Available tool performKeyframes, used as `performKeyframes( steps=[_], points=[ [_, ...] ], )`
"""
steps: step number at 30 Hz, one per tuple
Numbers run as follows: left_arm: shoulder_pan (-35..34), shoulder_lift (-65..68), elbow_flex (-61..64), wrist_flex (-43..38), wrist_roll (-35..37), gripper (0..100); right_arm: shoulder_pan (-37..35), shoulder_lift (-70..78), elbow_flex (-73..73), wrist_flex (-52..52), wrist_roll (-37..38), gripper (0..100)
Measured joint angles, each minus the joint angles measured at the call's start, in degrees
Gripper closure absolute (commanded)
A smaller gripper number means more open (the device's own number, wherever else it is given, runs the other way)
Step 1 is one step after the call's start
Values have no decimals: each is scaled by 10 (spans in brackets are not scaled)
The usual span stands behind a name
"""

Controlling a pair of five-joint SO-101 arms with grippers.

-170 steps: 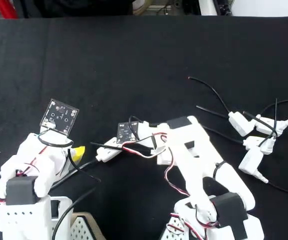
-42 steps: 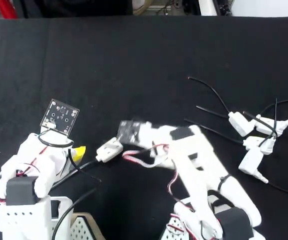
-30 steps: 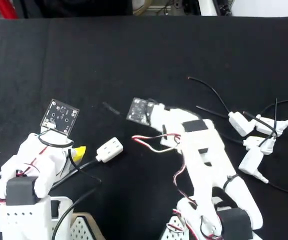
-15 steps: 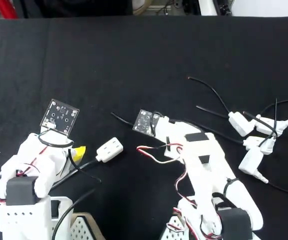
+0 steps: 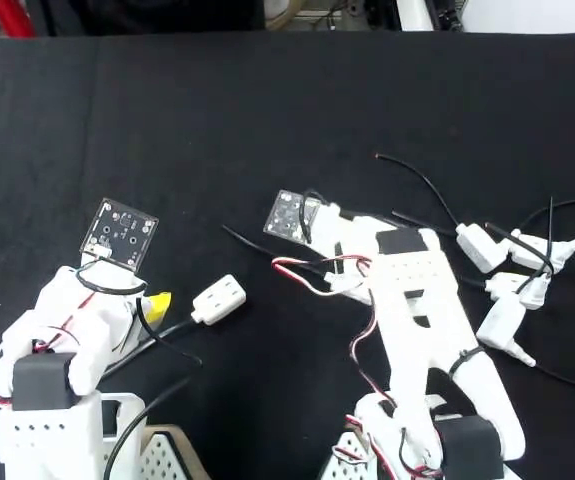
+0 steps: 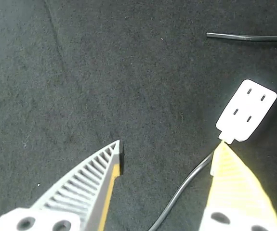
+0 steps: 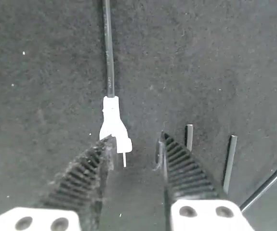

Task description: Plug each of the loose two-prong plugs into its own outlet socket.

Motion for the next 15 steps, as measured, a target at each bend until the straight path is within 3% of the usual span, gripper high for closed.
performKeyframes(
  steps=[15],
  points=[
    [0,0,0,0,0,700,34,210,-85,-40,0,822]
  ],
)
